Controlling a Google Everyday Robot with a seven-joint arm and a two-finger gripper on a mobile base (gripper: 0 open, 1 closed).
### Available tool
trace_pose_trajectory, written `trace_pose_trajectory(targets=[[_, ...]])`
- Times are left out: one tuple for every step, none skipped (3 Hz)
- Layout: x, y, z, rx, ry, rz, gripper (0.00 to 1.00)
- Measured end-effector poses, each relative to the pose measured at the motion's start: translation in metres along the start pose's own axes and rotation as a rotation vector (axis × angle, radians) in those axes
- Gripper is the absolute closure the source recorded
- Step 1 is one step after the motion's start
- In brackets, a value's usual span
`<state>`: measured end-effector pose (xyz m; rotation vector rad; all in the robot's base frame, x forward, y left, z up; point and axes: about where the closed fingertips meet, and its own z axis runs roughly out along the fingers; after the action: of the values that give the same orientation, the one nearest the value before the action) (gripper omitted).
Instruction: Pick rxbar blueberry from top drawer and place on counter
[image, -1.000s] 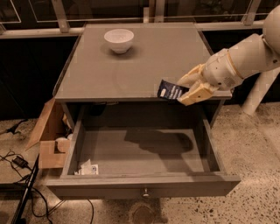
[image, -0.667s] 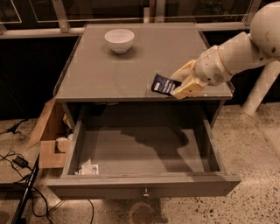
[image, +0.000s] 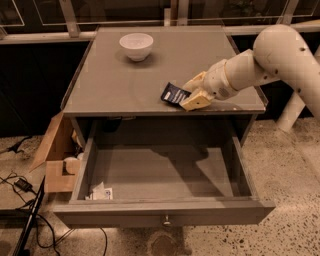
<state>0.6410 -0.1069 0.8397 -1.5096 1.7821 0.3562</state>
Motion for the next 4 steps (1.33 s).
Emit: trace_pose_trajectory(targets=[[0.001, -0.015, 0.019, 0.016, 0.006, 0.011, 1.0], [-0.001, -0.018, 0.02, 0.019, 0.008, 0.013, 1.0], [-0.002, -0.025, 0.024, 0.023, 0.016, 0.025, 0.83], [-0.002, -0.025, 0.024, 0.023, 0.016, 0.025, 0.6]])
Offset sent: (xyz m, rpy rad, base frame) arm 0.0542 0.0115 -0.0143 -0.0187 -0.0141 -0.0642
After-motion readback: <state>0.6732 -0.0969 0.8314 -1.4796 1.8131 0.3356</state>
